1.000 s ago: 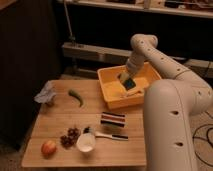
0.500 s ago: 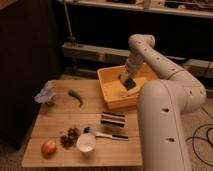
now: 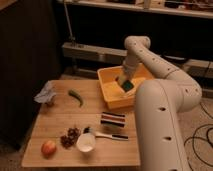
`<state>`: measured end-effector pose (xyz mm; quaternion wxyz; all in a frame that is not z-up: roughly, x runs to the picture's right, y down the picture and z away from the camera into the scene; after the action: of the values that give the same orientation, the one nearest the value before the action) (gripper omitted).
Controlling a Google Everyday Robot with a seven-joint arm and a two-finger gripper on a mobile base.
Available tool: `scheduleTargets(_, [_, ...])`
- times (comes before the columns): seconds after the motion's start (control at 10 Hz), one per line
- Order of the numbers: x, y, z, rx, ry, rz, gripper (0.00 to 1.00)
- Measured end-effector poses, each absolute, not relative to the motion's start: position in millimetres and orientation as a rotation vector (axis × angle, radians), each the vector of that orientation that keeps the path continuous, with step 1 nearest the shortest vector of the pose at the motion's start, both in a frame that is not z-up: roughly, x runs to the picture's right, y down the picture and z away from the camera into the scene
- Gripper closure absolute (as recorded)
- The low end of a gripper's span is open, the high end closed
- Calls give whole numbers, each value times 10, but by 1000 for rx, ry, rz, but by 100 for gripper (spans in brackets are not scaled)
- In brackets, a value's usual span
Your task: Wipe tray with sponge
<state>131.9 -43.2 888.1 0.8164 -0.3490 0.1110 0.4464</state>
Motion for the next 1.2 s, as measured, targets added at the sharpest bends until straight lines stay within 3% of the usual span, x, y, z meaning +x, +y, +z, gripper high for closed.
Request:
scheduleTargets(0.7, [1336,-191,8705,-777,239,935,100])
scheduleTargets(1.2, [1693,-350,8558,-734,243,999,100])
